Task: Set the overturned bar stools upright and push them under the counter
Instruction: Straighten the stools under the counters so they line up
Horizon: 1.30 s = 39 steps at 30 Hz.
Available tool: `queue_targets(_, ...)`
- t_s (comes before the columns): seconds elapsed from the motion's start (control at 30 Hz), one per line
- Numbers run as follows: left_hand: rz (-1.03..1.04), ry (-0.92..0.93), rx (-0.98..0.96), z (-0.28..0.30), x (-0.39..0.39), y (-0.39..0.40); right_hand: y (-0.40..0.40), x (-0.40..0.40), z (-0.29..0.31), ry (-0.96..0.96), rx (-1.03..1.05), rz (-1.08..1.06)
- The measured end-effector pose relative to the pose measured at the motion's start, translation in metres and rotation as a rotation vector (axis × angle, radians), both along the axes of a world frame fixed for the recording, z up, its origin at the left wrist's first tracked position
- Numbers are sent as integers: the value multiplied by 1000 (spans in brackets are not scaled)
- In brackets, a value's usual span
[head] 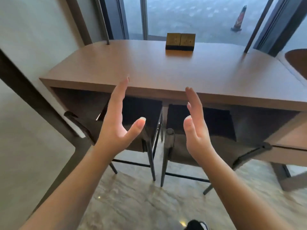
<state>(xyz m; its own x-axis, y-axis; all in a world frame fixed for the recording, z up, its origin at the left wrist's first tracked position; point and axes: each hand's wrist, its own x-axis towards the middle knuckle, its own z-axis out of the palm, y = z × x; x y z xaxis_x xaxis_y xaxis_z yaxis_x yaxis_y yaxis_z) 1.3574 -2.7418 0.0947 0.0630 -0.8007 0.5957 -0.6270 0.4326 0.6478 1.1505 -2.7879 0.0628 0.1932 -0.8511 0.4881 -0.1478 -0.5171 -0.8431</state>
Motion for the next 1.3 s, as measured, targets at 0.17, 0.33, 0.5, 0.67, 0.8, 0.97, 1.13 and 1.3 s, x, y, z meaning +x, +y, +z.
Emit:
queue_targets(0.17, -89, 10, 132, -30, 29, -9, 23, 21, -18, 85, 122, -100)
queue_targets(0.33, -140, -21, 234, -63, 42, -25, 21, 26, -35, 128, 186, -128)
queue_targets(0.5, -166, -65, 290, -82, 48, -43, 4, 31, -48, 148, 222, -139)
queue_targets(0.67, -151, -269, 329, -108, 56, -73, -20, 24, -76, 285, 250, -111)
queue_targets(0.8, -147, -678, 395, -140, 63, -102, -47, 16, -109, 861, 160, -160)
queue_targets(0.97, -112, -913, 498, -167, 63, -125, -61, 15, -137, 1116, 17, -177)
queue_targets(1.13, 23, -1010, 586, -170, 56, -137, -67, 15, -143, 1075, -154, -275)
queue_targets(1.3, 72, -1065, 583, -174, 54, -136, -67, 15, -148, 1058, -235, -330)
